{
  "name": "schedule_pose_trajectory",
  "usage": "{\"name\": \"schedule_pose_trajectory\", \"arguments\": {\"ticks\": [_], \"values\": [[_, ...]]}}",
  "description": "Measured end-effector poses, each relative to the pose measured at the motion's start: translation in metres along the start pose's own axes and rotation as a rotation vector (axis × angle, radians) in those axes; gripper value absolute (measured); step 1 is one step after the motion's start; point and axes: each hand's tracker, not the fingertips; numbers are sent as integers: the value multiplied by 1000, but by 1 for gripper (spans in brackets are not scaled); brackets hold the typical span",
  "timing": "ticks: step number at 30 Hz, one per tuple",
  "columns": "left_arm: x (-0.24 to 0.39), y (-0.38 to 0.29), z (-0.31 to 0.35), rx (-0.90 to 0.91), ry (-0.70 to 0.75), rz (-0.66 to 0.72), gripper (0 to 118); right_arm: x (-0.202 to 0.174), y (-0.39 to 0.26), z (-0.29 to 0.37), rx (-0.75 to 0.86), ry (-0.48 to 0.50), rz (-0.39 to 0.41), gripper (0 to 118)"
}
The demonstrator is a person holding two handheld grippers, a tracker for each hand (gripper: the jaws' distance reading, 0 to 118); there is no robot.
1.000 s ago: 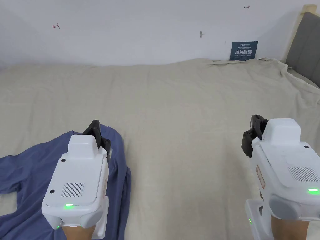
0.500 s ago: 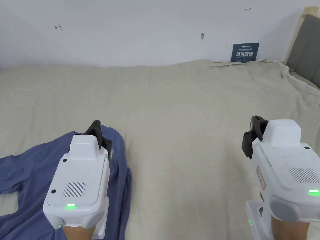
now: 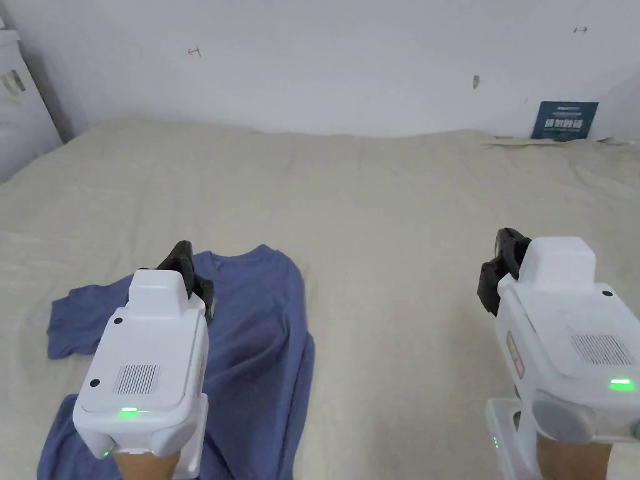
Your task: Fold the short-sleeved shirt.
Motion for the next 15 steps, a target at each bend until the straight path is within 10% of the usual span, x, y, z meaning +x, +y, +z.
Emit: {"name": "schedule_pose_trajectory", "arguments": {"ticks": [15], "values": [[-122,-9,45,-51,271,-53,0,-125,13,-21,12,266,8,0]]}}
